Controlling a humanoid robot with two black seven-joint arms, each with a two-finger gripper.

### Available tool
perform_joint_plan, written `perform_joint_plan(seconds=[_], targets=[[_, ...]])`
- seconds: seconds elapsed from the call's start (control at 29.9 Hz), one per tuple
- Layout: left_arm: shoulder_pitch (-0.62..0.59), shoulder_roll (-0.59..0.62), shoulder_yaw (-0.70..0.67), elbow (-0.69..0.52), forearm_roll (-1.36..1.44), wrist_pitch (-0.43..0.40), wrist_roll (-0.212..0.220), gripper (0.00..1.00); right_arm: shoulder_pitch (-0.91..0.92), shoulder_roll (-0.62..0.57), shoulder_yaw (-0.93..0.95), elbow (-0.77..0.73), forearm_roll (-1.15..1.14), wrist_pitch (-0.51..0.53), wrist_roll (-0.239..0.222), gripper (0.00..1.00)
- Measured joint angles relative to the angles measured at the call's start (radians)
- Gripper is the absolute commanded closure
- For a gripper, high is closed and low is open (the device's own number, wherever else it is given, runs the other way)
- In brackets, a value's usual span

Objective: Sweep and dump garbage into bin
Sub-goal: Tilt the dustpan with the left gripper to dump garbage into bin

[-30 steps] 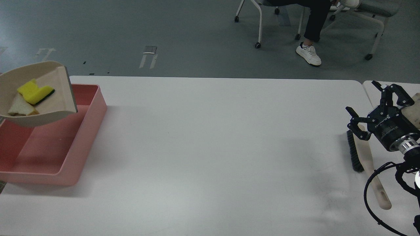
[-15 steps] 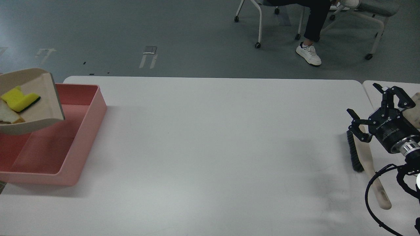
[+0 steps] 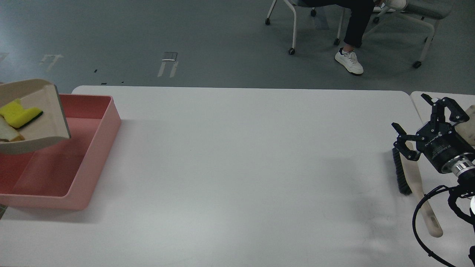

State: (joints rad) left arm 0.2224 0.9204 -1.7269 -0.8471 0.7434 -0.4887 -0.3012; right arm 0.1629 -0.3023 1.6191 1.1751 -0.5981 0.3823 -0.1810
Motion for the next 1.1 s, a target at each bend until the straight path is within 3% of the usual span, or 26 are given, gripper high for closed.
perform_joint_plan(seconds=[0.4,0.67,1.1], targets=[[0.006,0.065,0.004,0.002,0.102,0.000,-0.048,1.00,0.000,0.001,0.001,0.000,0.001,0.000,0.000,0.00],[0.006,0.069,0.004,0.002,0.244,0.000,-0.121,1.00,0.000,0.002,0.001,0.000,0.001,0.000,0.000,0.00],[0.006,0.123,0.047,0.007,0.272,0.000,-0.153,1.00,0.000,0.001,0.002,0.000,0.004,0.000,0.001,0.00]])
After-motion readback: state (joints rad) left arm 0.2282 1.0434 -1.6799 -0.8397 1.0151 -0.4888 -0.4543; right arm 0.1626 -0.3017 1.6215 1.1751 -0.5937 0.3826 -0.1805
